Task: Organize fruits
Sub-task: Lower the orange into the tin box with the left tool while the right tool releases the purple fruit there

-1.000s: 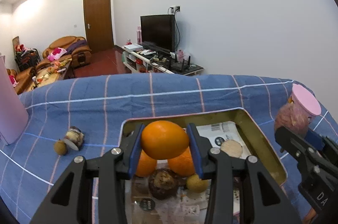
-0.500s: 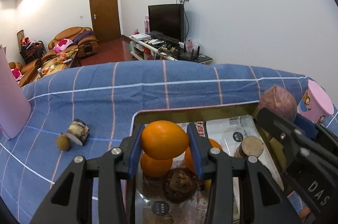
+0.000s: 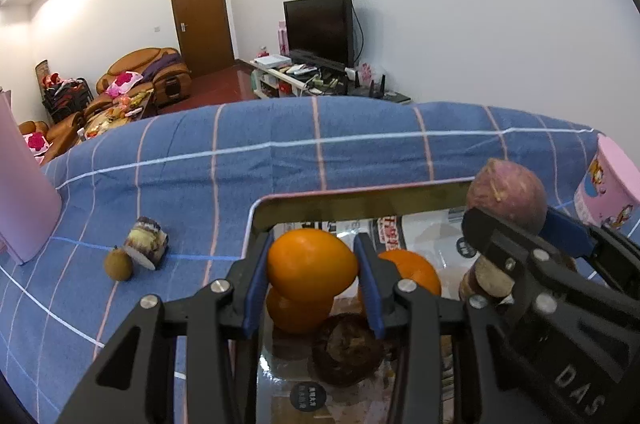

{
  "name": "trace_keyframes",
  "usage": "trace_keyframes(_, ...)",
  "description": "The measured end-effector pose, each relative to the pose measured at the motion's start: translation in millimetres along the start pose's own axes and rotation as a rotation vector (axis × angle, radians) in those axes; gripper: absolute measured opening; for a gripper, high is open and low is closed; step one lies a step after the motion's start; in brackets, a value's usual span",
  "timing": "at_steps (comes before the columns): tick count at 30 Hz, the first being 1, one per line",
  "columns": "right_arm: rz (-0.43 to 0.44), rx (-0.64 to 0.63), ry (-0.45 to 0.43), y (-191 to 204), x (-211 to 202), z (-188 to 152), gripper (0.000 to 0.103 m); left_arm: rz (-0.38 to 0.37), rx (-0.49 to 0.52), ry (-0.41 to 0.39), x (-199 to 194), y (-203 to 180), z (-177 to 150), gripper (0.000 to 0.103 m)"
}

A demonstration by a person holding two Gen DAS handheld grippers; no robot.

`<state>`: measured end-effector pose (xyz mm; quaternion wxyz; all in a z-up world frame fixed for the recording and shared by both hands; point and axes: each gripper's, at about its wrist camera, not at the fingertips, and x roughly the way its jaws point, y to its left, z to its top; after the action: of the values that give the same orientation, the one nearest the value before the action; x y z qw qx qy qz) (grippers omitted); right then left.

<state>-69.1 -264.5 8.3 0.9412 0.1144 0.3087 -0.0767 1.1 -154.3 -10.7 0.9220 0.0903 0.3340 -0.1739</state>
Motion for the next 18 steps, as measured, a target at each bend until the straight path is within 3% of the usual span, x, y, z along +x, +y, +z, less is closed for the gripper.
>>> trace_keyframes(7,-0.004,-0.03,0.016,5,2,-1,0.053,0.01,0.025,-0.013,-3,-7,-2,0.043)
trace_keyframes(12,0.123,0.013,0.056,2,7,1,0.054,0.019,0.049,-0.009,-5,-14,-3,0.042)
trace_keyframes(18,0.155,0.025,0.071,0,10,-2,0.054,0.034,0.041,-0.007,-5,-14,-4,0.045)
